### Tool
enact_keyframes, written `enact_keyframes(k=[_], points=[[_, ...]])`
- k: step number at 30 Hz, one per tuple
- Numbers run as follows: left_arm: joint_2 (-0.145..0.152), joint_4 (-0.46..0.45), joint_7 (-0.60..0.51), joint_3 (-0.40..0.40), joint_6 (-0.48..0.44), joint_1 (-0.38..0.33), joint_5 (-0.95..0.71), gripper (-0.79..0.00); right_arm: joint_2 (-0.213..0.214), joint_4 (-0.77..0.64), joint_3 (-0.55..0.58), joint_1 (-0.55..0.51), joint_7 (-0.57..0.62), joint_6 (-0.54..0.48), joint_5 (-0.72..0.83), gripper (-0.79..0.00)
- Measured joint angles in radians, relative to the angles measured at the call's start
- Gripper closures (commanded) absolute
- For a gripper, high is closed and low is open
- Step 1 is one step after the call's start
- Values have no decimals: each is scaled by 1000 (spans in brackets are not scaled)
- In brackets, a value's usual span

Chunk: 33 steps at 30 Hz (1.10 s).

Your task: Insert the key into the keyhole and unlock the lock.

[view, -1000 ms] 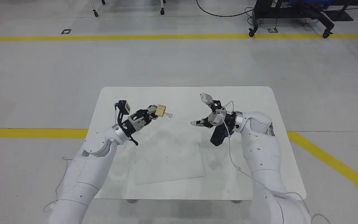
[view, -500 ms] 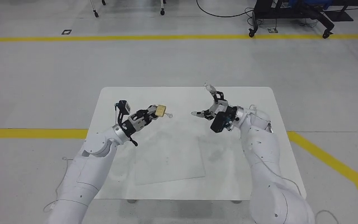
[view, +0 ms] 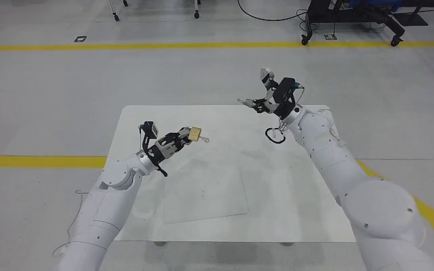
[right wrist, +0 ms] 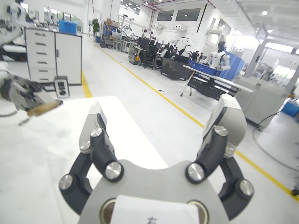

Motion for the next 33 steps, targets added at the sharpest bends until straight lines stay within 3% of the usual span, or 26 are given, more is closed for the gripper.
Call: enact_keyframes(k=[4, 23, 26, 28, 31, 33], points=[[0, 0, 0, 0, 0, 0, 0, 0, -1, -64, -37, -3, -18, 19, 0, -785], [0, 0, 0, 0, 0, 0, 0, 0, -1, -61, -35, -3, -17, 18, 0, -785], [0, 0, 0, 0, 0, 0, 0, 0, -11, -66, -16, -6, 36, 39, -3, -785], [0, 0, 0, 0, 0, 0, 0, 0, -22, -61, 72, 2, 131, -23, 0, -785], [0, 0, 0, 0, 0, 0, 0, 0, -14, -61, 251, 9, 266, -226, 0, -785], [0, 0, 0, 0, 0, 0, 0, 0, -7, -61, 330, 7, 302, -293, 0, -785]])
